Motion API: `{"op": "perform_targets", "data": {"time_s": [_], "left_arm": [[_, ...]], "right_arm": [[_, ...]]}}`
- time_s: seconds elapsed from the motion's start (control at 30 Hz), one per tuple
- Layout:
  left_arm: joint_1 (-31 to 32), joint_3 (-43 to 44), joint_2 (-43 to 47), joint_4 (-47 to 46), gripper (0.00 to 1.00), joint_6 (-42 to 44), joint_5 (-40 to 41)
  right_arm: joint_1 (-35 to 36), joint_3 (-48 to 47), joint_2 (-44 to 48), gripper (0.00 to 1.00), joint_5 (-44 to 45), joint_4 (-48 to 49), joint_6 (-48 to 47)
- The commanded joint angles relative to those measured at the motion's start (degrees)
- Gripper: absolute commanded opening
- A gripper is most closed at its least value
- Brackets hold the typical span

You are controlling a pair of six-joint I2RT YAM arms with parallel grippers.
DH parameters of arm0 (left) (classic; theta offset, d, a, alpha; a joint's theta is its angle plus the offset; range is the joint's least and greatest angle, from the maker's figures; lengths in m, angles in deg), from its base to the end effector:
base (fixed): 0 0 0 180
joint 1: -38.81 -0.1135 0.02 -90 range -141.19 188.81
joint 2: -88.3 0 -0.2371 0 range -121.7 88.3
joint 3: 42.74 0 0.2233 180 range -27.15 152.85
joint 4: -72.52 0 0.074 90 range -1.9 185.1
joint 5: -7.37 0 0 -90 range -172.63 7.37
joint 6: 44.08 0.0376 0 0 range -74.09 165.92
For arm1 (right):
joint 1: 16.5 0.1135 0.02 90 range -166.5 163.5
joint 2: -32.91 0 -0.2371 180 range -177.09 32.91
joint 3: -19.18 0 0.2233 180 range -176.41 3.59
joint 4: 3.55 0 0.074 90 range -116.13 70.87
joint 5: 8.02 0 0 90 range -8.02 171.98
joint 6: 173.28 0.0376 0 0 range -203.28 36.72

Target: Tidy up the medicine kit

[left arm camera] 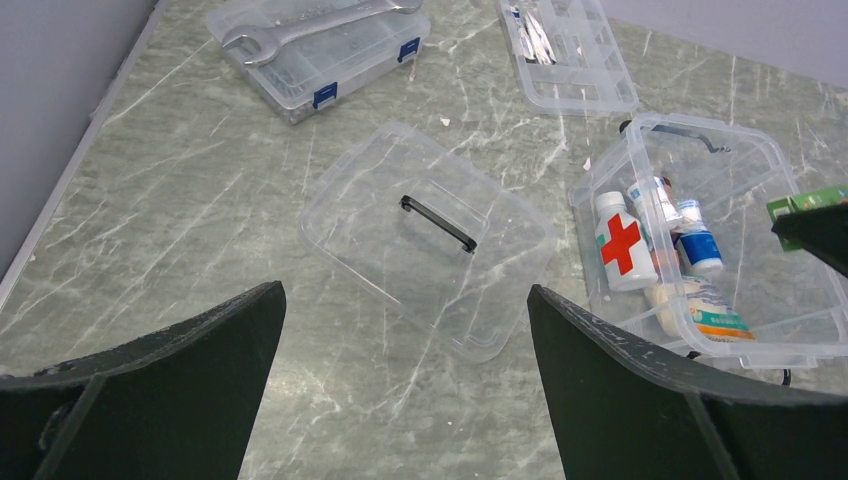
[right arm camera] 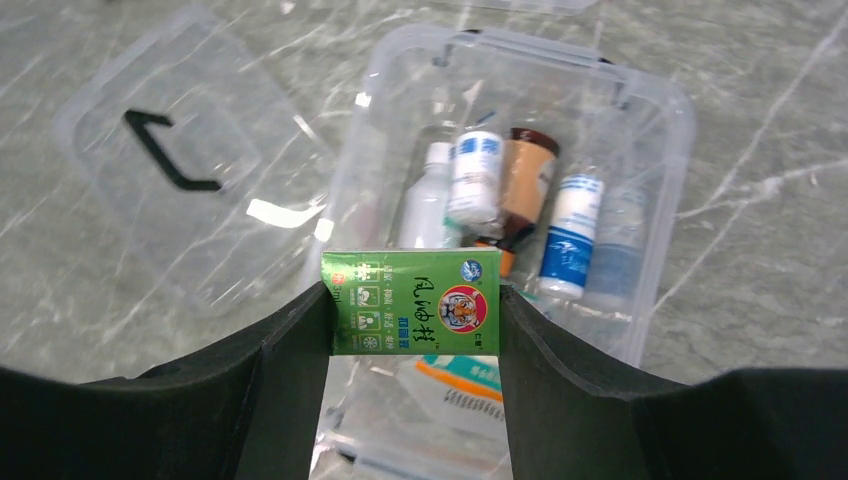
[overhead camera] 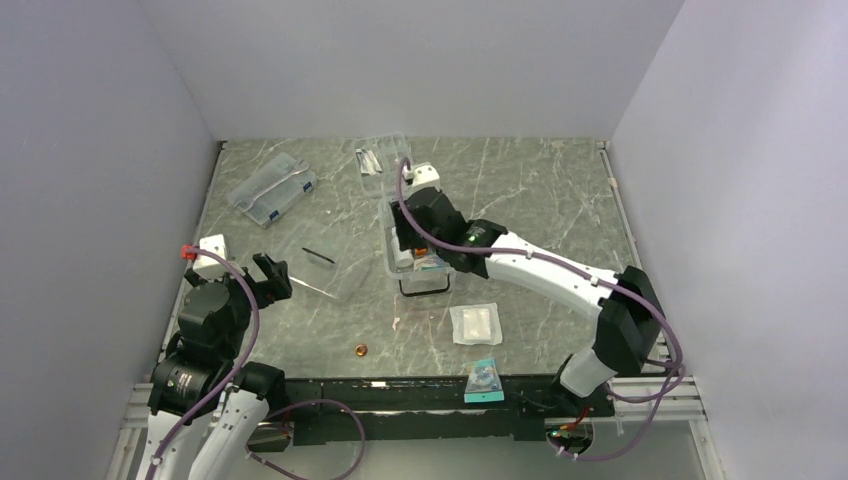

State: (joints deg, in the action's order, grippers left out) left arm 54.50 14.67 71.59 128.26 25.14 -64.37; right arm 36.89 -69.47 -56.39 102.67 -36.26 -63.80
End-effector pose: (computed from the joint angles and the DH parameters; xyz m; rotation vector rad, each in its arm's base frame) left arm 0.0688 -0.0071 0.2988 -0.3030 1.7973 -0.1579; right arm 0.2084 0.2582 0.2880 -0.4193 2.0914 0.3677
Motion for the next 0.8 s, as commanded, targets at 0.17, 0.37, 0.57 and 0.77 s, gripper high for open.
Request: {"op": "perform_targets", "data": {"time_s": [0.17, 0.37, 0.57, 0.77], "left_arm": [[-0.04, 1.51, 0.05, -1.4, 0.99, -0.58, -0.42], [-0.04, 1.5, 0.1, -1.41, 0.99, -0.58, -0.52], [-0.04, 1.51, 0.36, -1.57, 0.99, -0.58, -0.59], [-0.04, 1.51, 0.09, -1.58, 0.99, -0.58, -0.71]], "right_arm": [[-5.05, -3.89, -7.13, 0.49, 0.57, 0.46, 5.87], [-5.99, -5.73, -11.87, 0.49, 0.02, -0.92, 6.47], [-6.85, -4.83, -14.5, 0.49, -1.45, -0.51, 7.66], [-7.5, -6.66, -16.8, 0.56, -3.01, -2.2, 7.67]]}}
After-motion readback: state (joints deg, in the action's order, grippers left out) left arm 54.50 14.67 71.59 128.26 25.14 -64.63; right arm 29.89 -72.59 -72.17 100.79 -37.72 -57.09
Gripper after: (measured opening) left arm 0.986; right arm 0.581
